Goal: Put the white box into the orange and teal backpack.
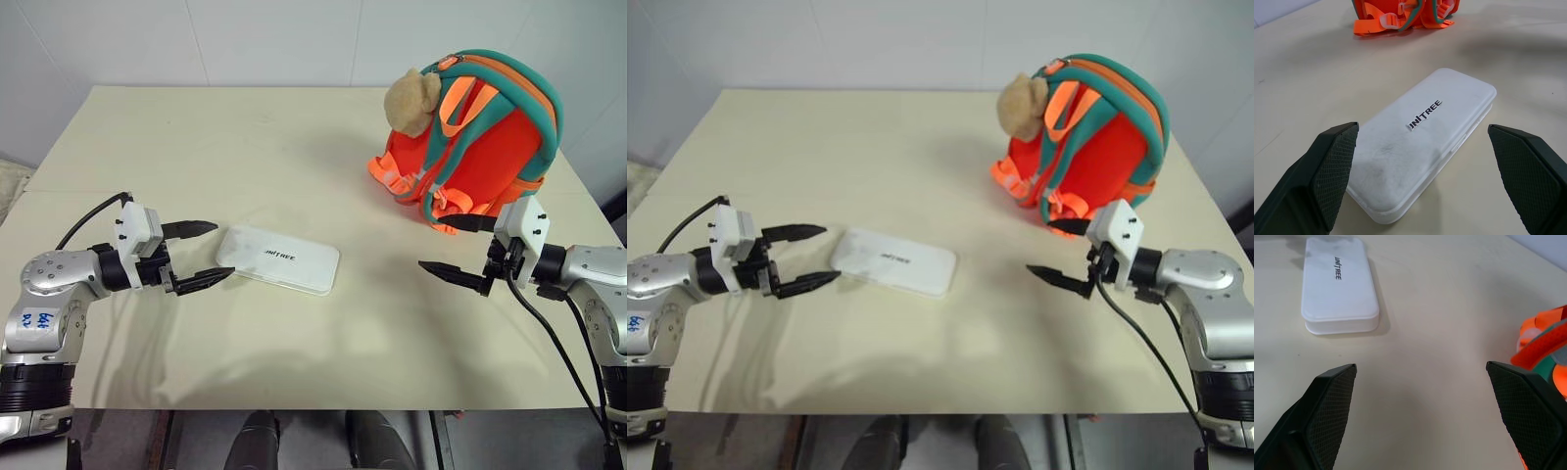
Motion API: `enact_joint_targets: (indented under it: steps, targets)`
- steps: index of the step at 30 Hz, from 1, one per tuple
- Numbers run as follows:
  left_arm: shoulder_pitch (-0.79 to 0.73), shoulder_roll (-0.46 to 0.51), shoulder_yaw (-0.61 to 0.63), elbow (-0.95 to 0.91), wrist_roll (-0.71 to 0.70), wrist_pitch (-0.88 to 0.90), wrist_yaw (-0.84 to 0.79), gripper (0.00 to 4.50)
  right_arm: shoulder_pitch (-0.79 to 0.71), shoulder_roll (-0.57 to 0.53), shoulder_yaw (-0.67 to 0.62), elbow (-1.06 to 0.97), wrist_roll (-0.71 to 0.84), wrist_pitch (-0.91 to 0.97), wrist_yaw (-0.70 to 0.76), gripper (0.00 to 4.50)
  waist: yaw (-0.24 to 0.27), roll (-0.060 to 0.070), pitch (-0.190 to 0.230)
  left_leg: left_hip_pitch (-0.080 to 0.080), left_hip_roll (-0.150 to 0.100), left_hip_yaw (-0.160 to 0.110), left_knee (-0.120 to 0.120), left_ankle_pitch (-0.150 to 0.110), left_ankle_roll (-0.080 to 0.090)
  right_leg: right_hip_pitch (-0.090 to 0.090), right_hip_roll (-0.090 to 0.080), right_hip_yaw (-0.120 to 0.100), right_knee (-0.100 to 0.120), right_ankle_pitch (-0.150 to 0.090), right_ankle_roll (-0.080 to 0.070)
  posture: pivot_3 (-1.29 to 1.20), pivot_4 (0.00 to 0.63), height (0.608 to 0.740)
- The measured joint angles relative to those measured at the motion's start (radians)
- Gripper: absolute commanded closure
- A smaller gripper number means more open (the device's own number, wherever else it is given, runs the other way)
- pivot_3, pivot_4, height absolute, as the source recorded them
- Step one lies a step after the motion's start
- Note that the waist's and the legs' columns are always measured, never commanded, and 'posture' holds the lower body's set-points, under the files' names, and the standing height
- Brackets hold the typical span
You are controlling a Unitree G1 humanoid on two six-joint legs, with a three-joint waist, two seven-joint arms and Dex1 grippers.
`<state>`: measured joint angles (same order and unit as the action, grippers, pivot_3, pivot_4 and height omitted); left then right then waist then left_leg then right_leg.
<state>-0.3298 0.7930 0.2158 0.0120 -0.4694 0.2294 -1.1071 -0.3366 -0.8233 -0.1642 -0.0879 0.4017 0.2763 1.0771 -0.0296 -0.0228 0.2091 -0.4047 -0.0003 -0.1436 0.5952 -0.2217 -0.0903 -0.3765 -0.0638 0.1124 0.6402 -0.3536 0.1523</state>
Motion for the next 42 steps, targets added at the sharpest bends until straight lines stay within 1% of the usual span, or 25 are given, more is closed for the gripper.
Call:
enact_joint_targets:
  steps: [2,6,10,11,13,15,17,19,24,25,26,31,35,38,42]
  targets:
    - [-0.001,-0.001,0.000,0.004,0.002,-0.004,0.000,0.00,0.000,0.000,0.000,0.005,-0.005,-0.008,0.000,0.02,-0.001,0.000,0.000,0.000,0.000,0.000,0.000,0.000,0.000,0.000,0.000,0.000,0.000,0.000,0.000,0.00,0.150,0.740]
    - [-0.007,-0.032,-0.001,0.008,0.005,-0.026,0.018,0.00,0.001,0.001,0.000,0.017,-0.016,-0.021,-0.004,0.02,0.000,0.000,0.000,0.000,0.000,0.000,0.001,0.000,0.000,0.000,0.000,0.000,0.001,0.000,0.000,0.00,0.150,0.740]
    - [-0.006,-0.035,-0.001,0.010,0.010,-0.033,0.021,0.00,-0.006,0.017,0.012,0.017,-0.023,-0.023,-0.023,0.02,-0.003,0.000,0.000,0.001,0.000,0.000,0.001,0.000,0.000,0.000,0.000,0.000,0.003,0.000,0.000,0.00,0.150,0.740]
    - [-0.010,-0.030,-0.001,0.028,0.018,-0.043,0.018,0.18,-0.018,0.030,0.033,0.015,-0.029,-0.011,-0.034,0.19,-0.005,0.000,0.000,0.001,0.000,0.000,0.001,0.000,0.000,0.000,0.000,0.000,0.003,0.000,0.000,0.00,0.150,0.740]
    - [-0.019,-0.021,-0.001,0.073,0.033,-0.063,0.015,0.60,-0.030,0.055,0.073,-0.003,-0.038,0.007,-0.056,0.66,-0.006,0.000,0.000,0.002,0.000,0.000,0.001,0.001,0.000,0.000,0.001,0.000,0.005,0.000,0.000,0.00,0.150,0.740]
    - [-0.029,-0.002,-0.001,0.125,0.050,-0.089,0.009,1.17,-0.037,0.085,0.112,-0.020,-0.059,0.017,-0.088,1.27,-0.006,0.000,0.000,0.002,0.000,0.000,0.001,0.001,0.000,0.000,0.001,0.000,0.005,0.000,0.000,0.00,0.150,0.740]
    - [-0.046,0.018,0.003,0.179,0.073,-0.117,0.010,1.86,-0.047,0.121,0.150,-0.026,-0.092,0.016,-0.128,2.04,-0.005,0.000,0.000,0.002,0.000,0.000,0.001,0.001,0.000,0.000,0.000,0.000,0.005,0.000,0.000,0.00,0.150,0.740]
    - [-0.060,0.030,0.004,0.223,0.095,-0.148,0.015,2.46,-0.053,0.156,0.186,-0.026,-0.123,0.018,-0.165,2.71,-0.004,0.000,0.000,0.001,0.000,0.000,0.001,0.001,0.000,-0.001,0.000,0.000,0.004,0.000,0.000,0.00,0.150,0.740]
    - [-0.106,0.032,-0.004,0.344,0.154,-0.209,0.043,4.05,-0.060,0.212,0.247,-0.024,-0.172,0.033,-0.215,4.48,-0.001,0.000,0.000,0.001,0.000,0.000,0.001,0.001,-0.001,-0.001,0.000,0.000,0.004,0.000,0.000,0.00,0.150,0.740]
    - [-0.129,0.030,-0.013,0.378,0.173,-0.228,0.055,4.37,-0.062,0.216,0.257,-0.023,-0.184,0.033,-0.219,4.50,0.002,0.000,0.000,0.001,0.000,-0.001,0.001,0.001,-0.001,-0.001,0.000,0.000,0.005,0.000,0.000,0.00,0.150,0.740]
    - [-0.151,0.023,-0.021,0.412,0.194,-0.244,0.073,4.46,-0.064,0.222,0.269,-0.022,-0.195,0.035,-0.223,4.50,0.002,0.000,0.000,0.001,-0.001,-0.001,0.001,0.001,-0.001,-0.001,0.000,0.000,0.005,0.000,0.000,0.00,0.150,0.740]
    - [-0.202,-0.014,-0.061,0.491,0.269,-0.276,0.165,4.46,-0.063,0.247,0.294,-0.021,-0.222,0.078,-0.249,4.50,0.000,0.000,0.000,0.001,-0.001,-0.001,0.002,0.001,-0.001,-0.001,0.000,0.000,0.006,0.000,0.000,0.00,0.150,0.740]
    - [-0.221,-0.069,-0.064,0.524,0.293,-0.263,0.249,4.46,-0.063,0.283,0.321,-0.023,-0.237,0.118,-0.275,4.50,-0.007,0.000,0.000,0.001,0.000,-0.001,0.001,0.001,-0.001,-0.002,0.001,0.000,0.007,0.000,0.000,0.00,0.150,0.740]
    - [-0.217,-0.107,-0.092,0.529,0.303,-0.254,0.255,4.46,-0.063,0.310,0.345,-0.026,-0.238,0.137,-0.284,4.50,-0.006,0.000,0.000,0.001,-0.001,-0.001,0.002,0.002,-0.001,-0.002,0.000,0.000,0.008,0.000,0.000,0.00,0.150,0.740]
    - [-0.181,-0.149,-0.125,0.477,0.299,-0.206,0.240,4.46,-0.064,0.323,0.356,-0.025,-0.243,0.141,-0.290,4.50,-0.004,0.000,0.000,0.001,-0.001,-0.002,0.002,0.002,-0.001,-0.002,0.000,0.000,0.009,0.000,0.000,0.00,0.150,0.740]
